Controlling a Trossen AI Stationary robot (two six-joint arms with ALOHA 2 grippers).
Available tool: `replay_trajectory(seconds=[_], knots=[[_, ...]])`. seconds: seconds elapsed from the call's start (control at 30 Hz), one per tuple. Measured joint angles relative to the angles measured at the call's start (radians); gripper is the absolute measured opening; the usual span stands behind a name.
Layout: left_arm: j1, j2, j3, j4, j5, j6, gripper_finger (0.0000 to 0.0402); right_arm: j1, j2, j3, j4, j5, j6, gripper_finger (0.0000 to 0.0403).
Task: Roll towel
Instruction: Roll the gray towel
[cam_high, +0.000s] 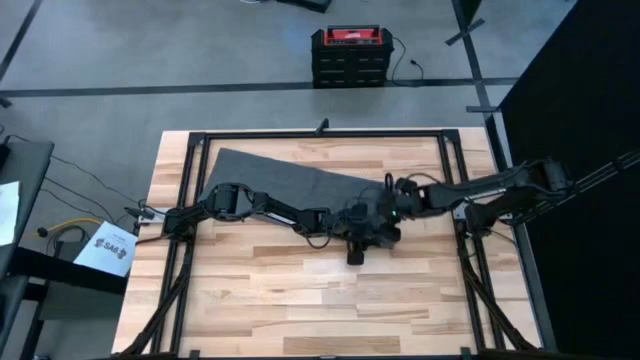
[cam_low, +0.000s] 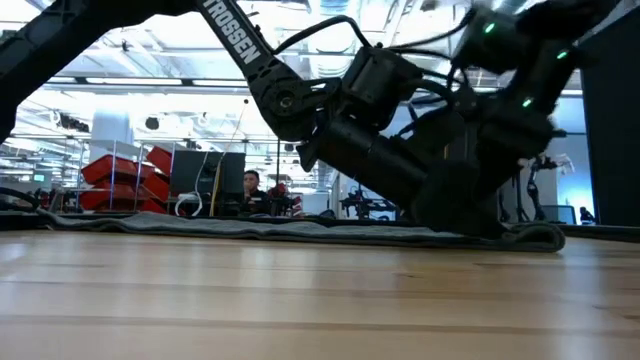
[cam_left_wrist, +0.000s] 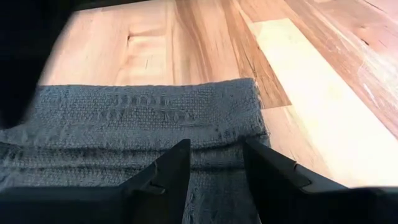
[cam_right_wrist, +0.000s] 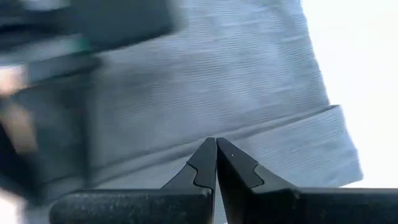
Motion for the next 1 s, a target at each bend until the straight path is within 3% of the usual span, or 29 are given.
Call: replay_trajectory(seconds=[0.23,0.37,0.6,1.0], knots=[[0.0,0.0,0.001,-0.005,-0.001,-0.01,0.0133,-0.247,0.097,0.014,0.08,-0.009,-0.127,0.0],[0.001,0.001,0.001,-0.004,-0.002,-0.01,0.0133,-0.32,0.15,0.034,0.145,-0.147,-0.185,0.0],[0.005,0.001,0.001,-0.017,-0.003,-0.01,0.0133,-0.367,0.215,0.061,0.092,-0.163,-0.185,0.0],[0.01,0.001,0.001,-0.03,-0.006,-0.006,0.0134,-0.374,0.16,0.062,-0.036,-0.108,-0.138,0.0]])
